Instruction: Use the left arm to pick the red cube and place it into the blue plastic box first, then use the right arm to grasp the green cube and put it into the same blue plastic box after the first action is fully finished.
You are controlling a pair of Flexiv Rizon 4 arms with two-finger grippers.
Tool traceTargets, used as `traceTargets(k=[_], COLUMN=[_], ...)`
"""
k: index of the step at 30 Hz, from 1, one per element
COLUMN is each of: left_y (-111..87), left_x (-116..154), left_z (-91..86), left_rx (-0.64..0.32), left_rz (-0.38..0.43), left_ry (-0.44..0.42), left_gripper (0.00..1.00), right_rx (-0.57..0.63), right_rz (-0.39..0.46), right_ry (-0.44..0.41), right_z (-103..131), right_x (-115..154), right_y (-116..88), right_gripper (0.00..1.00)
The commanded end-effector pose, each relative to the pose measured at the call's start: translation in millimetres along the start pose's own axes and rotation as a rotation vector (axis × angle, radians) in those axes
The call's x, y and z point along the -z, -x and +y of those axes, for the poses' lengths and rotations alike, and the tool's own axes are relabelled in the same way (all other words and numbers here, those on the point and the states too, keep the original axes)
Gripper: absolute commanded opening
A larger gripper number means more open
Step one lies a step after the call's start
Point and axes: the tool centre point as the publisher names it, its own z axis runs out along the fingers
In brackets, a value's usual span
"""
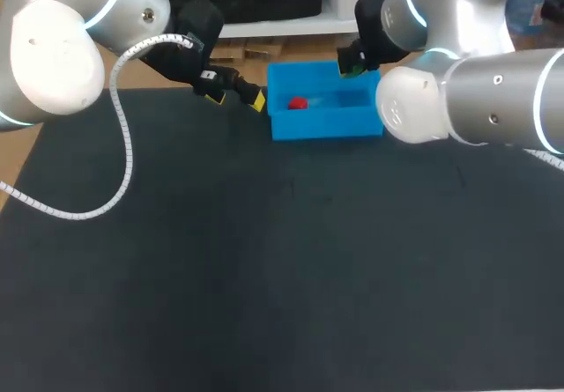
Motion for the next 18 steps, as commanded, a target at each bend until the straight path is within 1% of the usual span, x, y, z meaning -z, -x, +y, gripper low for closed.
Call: traceTargets(k=[1, 6, 7, 8, 9, 13, 18], left_y=[0.2, 0.2, 0.2, 0.2, 0.2, 0.2, 0.2], left_x=[0.2, 0.2, 0.2, 0.2, 0.2, 0.2, 0.2], left_z=[-0.6, -0.6, -0.6, -0.6, -0.6, -0.6, -0.6], left_rx=[0.001, 0.001, 0.001, 0.001, 0.001, 0.001, 0.001], left_rz=[0.002, 0.002, 0.002, 0.002, 0.002, 0.002, 0.002], left_ry=[0.003, 0.003, 0.003, 0.003, 0.003, 0.003, 0.003], left_gripper=[1.00, 1.00, 1.00, 1.00, 1.00, 1.00, 1.00], right_rx=[-0.001, -0.006, -0.010, -0.012, -0.020, -0.013, -0.007], right_rz=[0.005, 0.012, 0.014, 0.013, 0.011, 0.013, -0.008], right_ry=[0.005, 0.001, -0.004, -0.006, -0.018, -0.008, -0.007], right_z=[-2.2, -3.6, -3.8, -3.9, -3.9, -3.9, -2.7], right_x=[-5.5, -9.5, -10.0, -10.2, -10.3, -10.7, -8.7], right_y=[0.0, -2.8, -3.3, -3.4, -3.7, -4.9, -6.3], right_gripper=[0.00, 0.00, 0.57, 1.00, 1.00, 1.00, 1.00])
